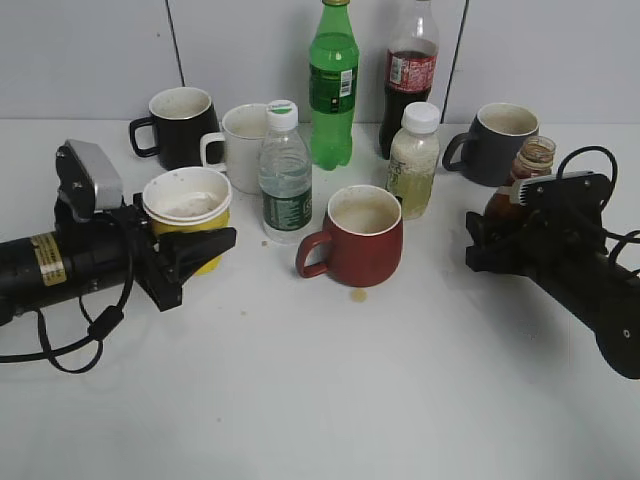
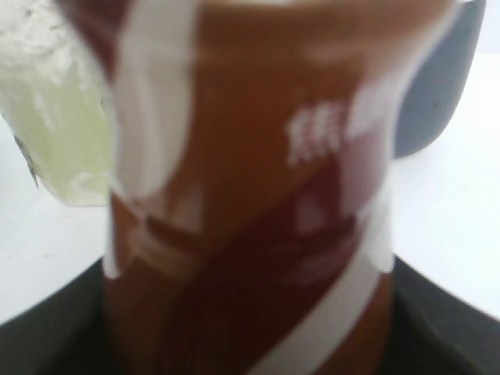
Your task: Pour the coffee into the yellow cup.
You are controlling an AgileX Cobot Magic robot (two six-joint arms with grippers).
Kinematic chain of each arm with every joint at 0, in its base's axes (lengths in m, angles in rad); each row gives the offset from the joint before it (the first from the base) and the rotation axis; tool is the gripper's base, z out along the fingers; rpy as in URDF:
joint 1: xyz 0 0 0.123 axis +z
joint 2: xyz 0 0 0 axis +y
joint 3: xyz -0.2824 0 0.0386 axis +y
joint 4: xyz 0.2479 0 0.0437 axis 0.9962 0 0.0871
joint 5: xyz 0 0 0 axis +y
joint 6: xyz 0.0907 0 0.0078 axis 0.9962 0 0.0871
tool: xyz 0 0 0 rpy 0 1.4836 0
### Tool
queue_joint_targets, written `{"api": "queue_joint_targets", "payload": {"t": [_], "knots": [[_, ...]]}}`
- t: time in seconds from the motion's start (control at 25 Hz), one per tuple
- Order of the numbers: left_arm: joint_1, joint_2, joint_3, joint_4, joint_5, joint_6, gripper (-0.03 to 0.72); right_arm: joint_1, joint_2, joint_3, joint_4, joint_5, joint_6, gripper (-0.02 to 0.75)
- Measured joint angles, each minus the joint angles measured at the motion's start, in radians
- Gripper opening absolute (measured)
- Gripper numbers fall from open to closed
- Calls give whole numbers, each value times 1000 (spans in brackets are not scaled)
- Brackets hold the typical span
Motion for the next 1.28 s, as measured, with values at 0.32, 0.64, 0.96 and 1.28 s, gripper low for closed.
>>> {"api": "queue_joint_targets", "payload": {"t": [0.32, 0.64, 0.96, 1.28], "knots": [[-109, -2, 0, -18, 0, -20, 379, 1, -88, 41, -95, 33, -1, 501], [-235, -12, -41, -53, 0, -40, 379, 43, -354, 51, -316, 101, -65, 501], [-350, -12, -116, -56, 24, -82, 379, 181, -453, -52, -332, 394, -320, 501], [-409, -12, -152, -73, 91, -86, 379, 209, -453, -92, -332, 427, -631, 501]]}}
